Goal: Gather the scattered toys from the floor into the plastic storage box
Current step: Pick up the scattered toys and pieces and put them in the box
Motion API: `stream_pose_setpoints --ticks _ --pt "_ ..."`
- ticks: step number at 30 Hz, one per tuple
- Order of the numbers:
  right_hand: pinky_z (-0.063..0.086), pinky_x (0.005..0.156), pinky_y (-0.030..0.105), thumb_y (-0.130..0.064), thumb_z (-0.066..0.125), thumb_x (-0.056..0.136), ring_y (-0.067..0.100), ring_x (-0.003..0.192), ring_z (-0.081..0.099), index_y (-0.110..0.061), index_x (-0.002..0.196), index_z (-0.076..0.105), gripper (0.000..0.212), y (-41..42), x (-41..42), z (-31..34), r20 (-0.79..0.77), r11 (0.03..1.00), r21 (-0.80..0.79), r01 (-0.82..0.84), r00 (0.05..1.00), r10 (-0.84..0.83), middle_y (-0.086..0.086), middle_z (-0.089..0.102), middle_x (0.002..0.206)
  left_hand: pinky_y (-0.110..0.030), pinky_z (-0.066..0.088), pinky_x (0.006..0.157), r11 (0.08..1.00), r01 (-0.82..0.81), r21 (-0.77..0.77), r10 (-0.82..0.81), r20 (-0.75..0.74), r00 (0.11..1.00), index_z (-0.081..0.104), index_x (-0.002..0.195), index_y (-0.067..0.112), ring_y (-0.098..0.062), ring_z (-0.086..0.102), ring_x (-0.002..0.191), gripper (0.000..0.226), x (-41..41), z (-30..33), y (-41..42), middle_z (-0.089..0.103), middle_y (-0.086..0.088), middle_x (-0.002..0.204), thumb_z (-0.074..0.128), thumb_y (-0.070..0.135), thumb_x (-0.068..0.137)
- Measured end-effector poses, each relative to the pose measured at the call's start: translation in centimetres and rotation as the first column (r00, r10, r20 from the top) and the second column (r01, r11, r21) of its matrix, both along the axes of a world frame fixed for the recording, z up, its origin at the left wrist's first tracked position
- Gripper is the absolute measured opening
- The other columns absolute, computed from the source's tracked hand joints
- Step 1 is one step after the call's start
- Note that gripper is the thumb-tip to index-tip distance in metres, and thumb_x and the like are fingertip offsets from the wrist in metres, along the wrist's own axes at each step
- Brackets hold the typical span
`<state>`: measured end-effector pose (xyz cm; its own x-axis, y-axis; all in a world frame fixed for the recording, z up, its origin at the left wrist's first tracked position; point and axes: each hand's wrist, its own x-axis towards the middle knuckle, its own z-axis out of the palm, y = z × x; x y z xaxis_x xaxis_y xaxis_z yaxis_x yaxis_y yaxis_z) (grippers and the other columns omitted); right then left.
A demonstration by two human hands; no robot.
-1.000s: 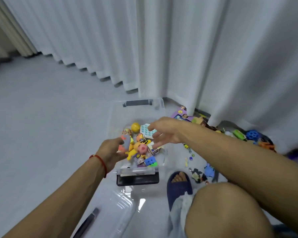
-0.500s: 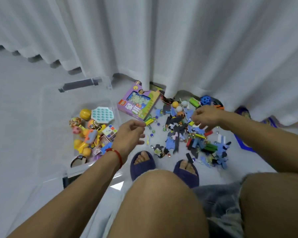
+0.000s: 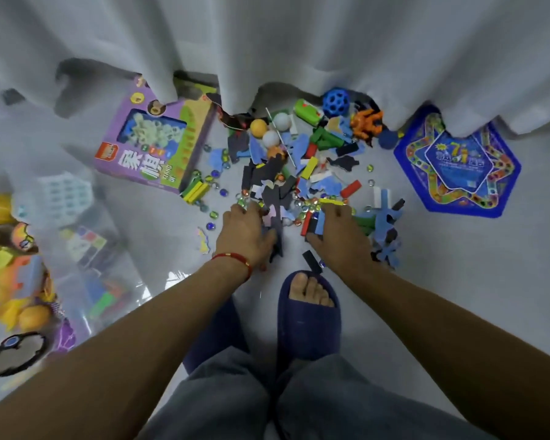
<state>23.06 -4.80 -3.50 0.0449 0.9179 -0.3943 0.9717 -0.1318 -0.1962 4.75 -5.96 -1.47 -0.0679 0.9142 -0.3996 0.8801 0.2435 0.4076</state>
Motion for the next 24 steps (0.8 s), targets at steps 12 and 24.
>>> stream_pose_setpoints --ticks 12,24 --pt "0.058 0.07 0.037 -0.047 0.072 0.084 0.026 0.107 0.055 -0.015 0.121 0.045 0.056 -0.6 -2.1 -3.7 -0.148 0.955 0.253 0.155 0.982 -0.12 0.009 0.038 0.129 -0.037 0.044 0.091 0.974 -0.109 0.199 0.07 0.196 0.978 0.038 0.137 0.012 -0.033 0.05 0.11 0.069 1.4 -5.5 0.4 0.047 -0.015 0.129 0.076 0.02 0.079" --pt "0.051 0.085 0.04 -0.033 0.077 0.081 0.025 0.102 0.048 -0.011 0.111 0.048 0.047 -1.3 -1.3 -4.5 -0.232 0.946 0.306 0.107 0.972 -0.035 0.011 0.05 0.112 -0.02 0.037 0.071 0.959 -0.223 0.173 0.15 0.355 0.923 0.049 0.126 0.016 -0.018 0.053 0.087 0.055 1.3 -4.2 0.7 0.058 -0.002 0.097 0.077 0.012 0.078"
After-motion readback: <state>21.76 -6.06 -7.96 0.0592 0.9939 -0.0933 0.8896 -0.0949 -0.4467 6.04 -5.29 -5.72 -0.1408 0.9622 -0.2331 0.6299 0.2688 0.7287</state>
